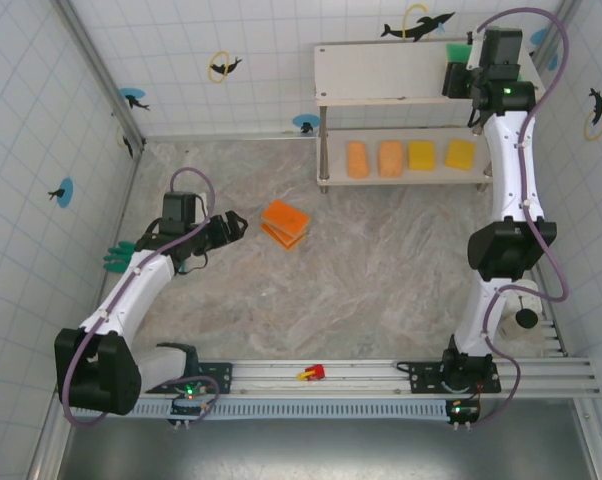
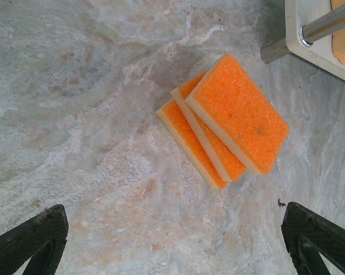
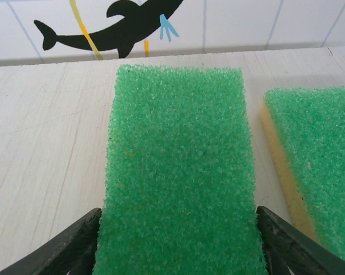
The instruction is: Place and organize the cleaning sponges onto the shelf
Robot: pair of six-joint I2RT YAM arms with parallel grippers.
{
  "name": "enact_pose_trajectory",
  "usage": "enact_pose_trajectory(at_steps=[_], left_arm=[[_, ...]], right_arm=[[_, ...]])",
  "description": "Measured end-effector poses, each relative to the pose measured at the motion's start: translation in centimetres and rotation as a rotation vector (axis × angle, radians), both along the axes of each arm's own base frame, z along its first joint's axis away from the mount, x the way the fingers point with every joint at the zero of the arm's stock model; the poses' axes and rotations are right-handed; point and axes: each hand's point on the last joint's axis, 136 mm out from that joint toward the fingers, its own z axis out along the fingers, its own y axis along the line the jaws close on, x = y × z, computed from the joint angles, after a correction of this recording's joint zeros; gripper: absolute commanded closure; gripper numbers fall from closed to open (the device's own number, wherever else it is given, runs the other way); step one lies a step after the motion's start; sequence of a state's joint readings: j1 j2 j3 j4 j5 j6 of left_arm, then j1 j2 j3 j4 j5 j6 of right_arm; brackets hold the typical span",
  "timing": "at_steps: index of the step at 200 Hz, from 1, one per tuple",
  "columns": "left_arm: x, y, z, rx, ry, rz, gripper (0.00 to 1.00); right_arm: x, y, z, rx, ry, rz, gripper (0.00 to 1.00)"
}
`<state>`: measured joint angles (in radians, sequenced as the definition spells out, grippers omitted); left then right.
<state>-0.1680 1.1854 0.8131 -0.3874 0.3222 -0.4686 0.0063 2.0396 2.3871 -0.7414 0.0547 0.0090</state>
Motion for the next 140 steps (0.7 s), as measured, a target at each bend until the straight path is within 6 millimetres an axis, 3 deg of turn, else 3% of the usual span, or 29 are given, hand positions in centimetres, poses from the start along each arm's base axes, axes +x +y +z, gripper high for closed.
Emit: enact_pose_trajectory(at_steps=[34,89,140], left_arm=[[0.0,0.0,0.0,0.0,0.0,0.0,0.03],[-0.02,0.0,-0.03,0.0,0.001,0.0,0.03],[0.0,0.0,-0.02,0.0,0.0,0.0,0.03]], right_arm=[[-0.13,-0.01,-0.28,0.001,0.012,-0.001,0.27],[-0.17,0.04,-0.57,-0.012,0.022,-0.012,0.09],[-0.19,0.53,-0.56,-0.04,0.022,-0.015,0.05]])
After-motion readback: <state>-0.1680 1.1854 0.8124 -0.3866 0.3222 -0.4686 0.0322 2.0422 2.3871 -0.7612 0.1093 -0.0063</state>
